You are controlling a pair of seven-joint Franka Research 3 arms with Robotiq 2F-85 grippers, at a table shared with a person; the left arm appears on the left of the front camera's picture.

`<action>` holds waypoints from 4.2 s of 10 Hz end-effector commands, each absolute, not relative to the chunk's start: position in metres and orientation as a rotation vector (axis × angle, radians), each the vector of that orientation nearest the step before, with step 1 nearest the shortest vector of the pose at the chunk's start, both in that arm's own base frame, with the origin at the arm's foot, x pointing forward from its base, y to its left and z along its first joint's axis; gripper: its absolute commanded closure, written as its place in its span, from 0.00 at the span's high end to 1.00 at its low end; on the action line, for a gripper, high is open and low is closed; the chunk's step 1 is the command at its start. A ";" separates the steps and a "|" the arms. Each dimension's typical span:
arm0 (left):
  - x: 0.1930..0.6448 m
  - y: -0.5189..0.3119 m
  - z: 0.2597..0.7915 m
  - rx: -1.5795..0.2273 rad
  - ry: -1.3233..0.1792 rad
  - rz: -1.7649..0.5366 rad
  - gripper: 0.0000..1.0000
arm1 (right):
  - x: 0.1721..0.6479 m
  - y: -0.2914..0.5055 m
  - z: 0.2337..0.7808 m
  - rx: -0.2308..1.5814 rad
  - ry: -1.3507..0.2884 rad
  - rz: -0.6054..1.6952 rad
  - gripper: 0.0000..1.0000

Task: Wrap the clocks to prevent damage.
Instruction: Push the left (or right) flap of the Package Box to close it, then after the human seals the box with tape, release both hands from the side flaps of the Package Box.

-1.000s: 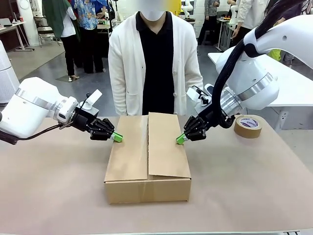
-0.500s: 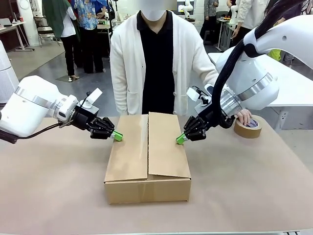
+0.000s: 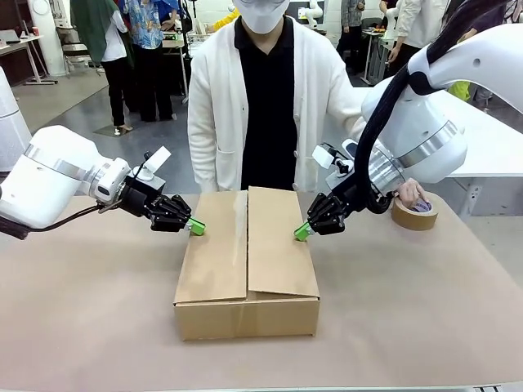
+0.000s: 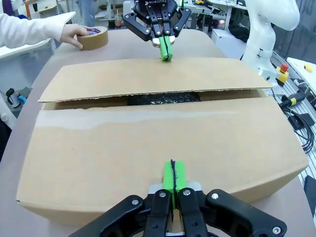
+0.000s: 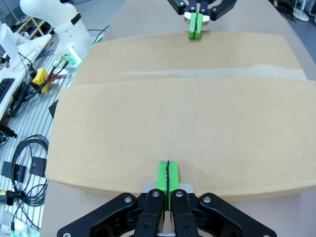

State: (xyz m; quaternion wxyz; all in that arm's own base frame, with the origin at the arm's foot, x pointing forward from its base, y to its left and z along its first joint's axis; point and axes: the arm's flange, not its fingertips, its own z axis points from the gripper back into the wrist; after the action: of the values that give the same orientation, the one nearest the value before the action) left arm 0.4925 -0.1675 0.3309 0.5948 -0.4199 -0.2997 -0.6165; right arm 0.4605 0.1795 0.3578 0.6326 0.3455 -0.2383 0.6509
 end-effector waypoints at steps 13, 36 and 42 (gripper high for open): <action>0.493 -0.167 0.326 -0.974 -0.694 -1.436 0.00 | 0.459 0.181 0.352 0.794 -0.543 1.474 0.01; 0.493 -0.167 0.326 -0.974 -0.694 -1.436 0.00 | 0.459 0.181 0.352 0.794 -0.543 1.474 0.01; 0.493 -0.167 0.326 -0.974 -0.694 -1.436 0.00 | 0.459 0.181 0.352 0.794 -0.543 1.474 0.01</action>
State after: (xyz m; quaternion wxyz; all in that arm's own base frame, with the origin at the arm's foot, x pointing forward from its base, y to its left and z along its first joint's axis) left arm 0.4927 -0.1676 0.3300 0.5949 -0.4207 -0.2991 -0.6162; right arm 0.4605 0.1795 0.3565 0.6330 0.3462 -0.2372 0.6505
